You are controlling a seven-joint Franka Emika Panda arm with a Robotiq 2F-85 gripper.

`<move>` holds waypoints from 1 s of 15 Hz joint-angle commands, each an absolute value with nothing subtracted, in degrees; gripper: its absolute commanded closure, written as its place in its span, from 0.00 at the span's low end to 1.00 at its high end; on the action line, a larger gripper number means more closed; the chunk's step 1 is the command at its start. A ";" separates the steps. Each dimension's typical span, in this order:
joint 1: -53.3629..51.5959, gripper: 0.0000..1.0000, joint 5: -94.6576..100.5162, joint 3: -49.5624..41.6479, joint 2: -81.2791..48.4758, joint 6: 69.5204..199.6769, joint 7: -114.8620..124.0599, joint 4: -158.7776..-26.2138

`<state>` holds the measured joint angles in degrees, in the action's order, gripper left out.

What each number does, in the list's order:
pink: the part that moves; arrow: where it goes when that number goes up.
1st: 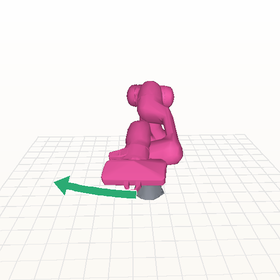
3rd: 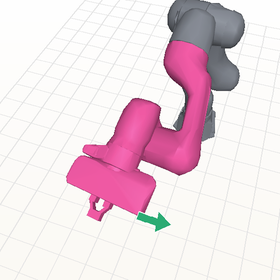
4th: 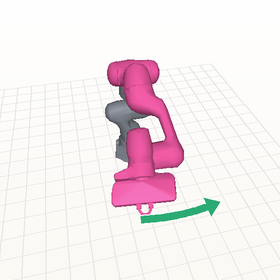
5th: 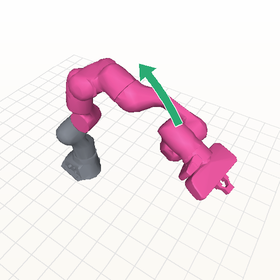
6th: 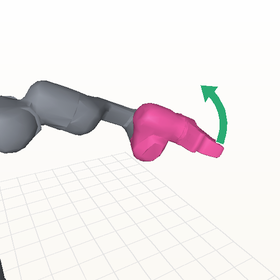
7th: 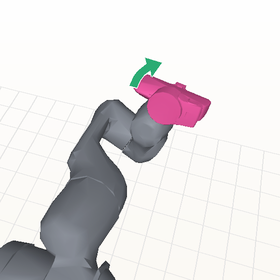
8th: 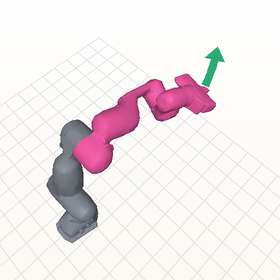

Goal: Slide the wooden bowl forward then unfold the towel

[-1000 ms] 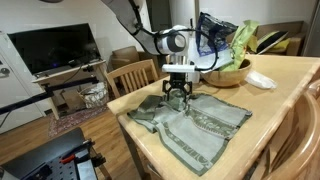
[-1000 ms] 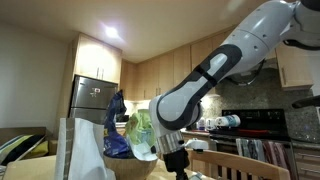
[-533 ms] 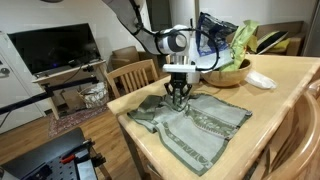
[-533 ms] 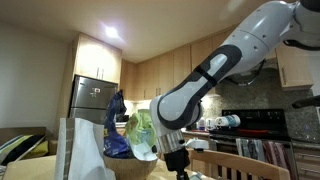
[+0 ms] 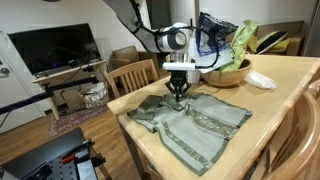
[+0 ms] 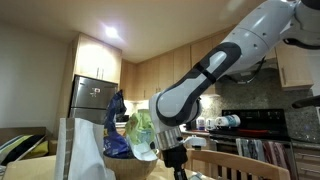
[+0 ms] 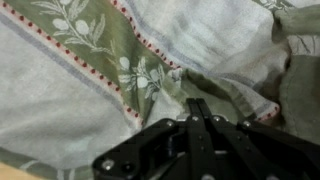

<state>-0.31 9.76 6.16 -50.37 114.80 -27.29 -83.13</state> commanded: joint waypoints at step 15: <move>-4.97 0.98 9.90 7.13 -48.65 117.64 -24.35 -82.95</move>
<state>-5.01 9.81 7.00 -48.51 117.83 -24.43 -83.20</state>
